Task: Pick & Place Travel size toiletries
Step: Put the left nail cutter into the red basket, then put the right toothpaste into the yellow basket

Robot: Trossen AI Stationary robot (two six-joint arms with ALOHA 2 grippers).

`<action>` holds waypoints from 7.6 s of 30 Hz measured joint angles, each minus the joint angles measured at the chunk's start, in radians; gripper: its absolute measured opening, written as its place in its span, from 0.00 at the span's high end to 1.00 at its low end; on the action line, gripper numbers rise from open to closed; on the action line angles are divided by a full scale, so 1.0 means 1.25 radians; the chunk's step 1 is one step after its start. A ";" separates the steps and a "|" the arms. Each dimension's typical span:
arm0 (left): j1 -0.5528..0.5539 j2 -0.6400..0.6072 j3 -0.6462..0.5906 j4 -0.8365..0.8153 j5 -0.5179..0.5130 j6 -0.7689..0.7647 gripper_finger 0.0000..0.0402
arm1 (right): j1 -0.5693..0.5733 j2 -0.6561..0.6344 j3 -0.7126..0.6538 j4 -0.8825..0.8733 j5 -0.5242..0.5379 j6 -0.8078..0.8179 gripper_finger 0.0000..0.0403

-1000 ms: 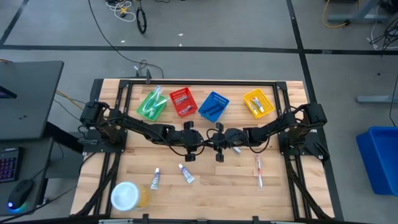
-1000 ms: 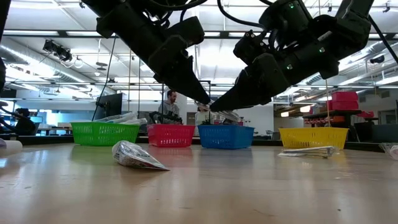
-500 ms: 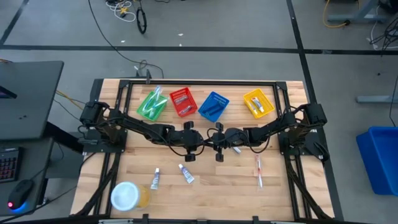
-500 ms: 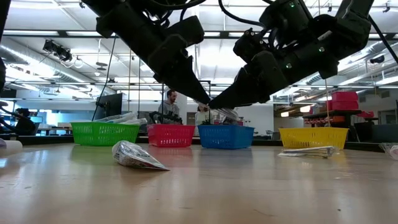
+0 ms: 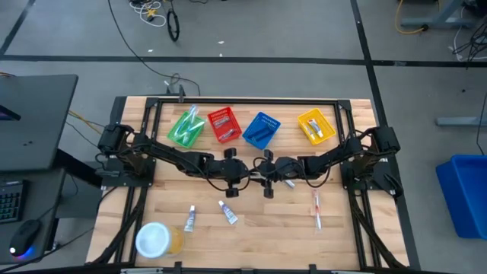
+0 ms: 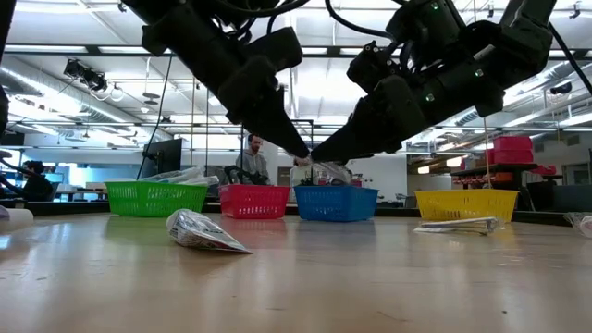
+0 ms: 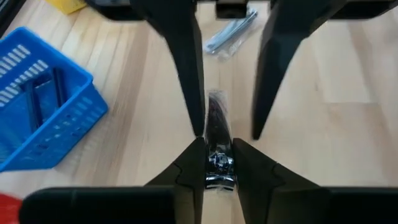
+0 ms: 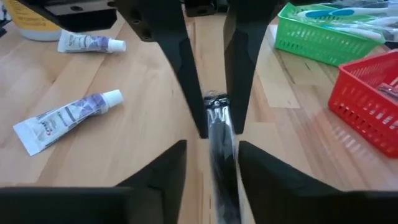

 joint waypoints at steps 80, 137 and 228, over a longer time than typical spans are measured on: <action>0.169 -0.187 0.075 -0.275 -0.247 -0.111 0.65 | 0.007 -0.193 0.000 -0.408 0.186 0.218 0.44; 0.069 -0.343 -0.306 0.247 0.199 -0.068 0.67 | 0.064 -0.353 0.093 -0.690 0.144 0.282 0.43; 0.034 0.024 -0.057 0.173 0.113 0.082 0.79 | 0.053 -0.082 0.016 -0.179 0.122 0.120 0.68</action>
